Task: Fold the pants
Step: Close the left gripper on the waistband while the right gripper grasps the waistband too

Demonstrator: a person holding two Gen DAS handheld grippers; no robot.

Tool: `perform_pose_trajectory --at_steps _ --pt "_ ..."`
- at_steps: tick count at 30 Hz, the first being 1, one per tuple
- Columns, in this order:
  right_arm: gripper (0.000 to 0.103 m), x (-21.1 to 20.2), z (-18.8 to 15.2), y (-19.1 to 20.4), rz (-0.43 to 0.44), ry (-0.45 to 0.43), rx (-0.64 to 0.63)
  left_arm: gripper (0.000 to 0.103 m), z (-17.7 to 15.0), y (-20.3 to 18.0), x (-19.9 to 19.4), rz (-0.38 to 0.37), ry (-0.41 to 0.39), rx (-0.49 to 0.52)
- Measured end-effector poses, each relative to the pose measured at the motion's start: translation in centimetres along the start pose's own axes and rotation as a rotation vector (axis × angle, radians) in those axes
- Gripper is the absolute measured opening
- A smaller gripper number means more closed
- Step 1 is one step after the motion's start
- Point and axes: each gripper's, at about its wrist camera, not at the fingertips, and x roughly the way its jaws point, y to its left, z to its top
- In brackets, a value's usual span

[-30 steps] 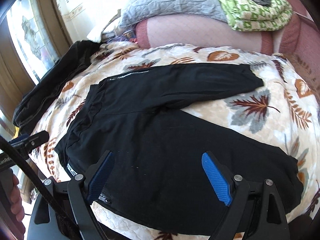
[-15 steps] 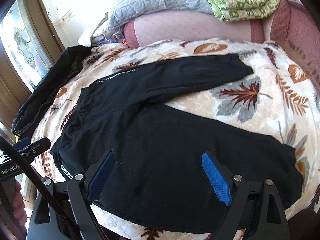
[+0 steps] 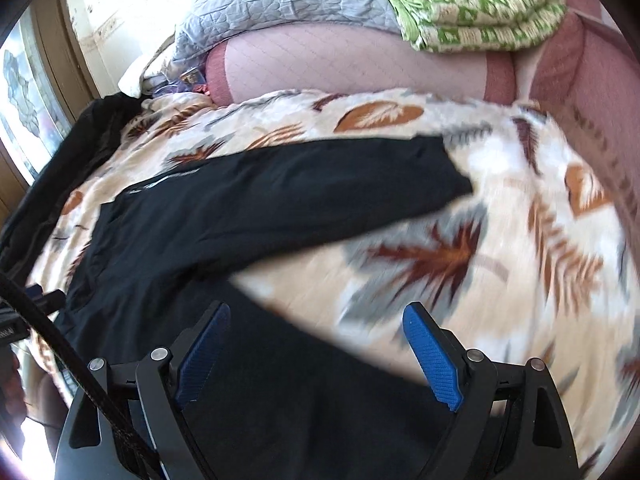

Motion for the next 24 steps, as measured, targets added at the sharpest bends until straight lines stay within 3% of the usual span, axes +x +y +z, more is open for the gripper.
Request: perform_pose_trajectory --at_steps 2,4,6,9,12,16,19,21,24 --pt "0.090 1.2 2.0 -0.7 -0.003 0.000 -0.043 0.103 2.5 -0.3 1.4 -0.056 0.007 0.035" --pt "0.090 2.9 4.3 -1.6 -0.021 0.004 -0.091 0.096 4.8 -0.8 2.8 -0.078 0.012 0.082" --pt "0.090 5.1 6.7 -2.7 -0.029 0.024 -0.118 0.081 7.1 -1.5 4.5 -0.099 0.024 0.143" --pt "0.090 8.8 10.7 -5.0 -0.017 0.067 -0.087 0.075 10.4 -2.4 8.2 -0.123 0.045 0.224" --pt "0.090 12.3 13.9 -6.9 -0.013 0.102 -0.054 0.075 12.8 -2.6 12.0 -0.118 0.091 0.265" --pt "0.088 15.9 16.9 -8.3 -0.062 0.125 -0.051 0.075 14.8 -2.7 16.1 -0.027 0.085 0.348" --pt "0.088 17.8 17.8 -9.2 -0.089 0.150 -0.037 0.088 15.6 -1.7 17.5 -0.092 0.109 0.343" --pt "0.089 18.8 17.9 -9.7 -0.111 0.172 -0.049 0.103 15.8 -1.2 18.3 -0.104 0.120 0.351" --pt "0.091 20.3 17.5 -9.7 -0.125 0.199 -0.092 0.103 16.0 -1.0 18.7 -0.137 0.130 0.367"
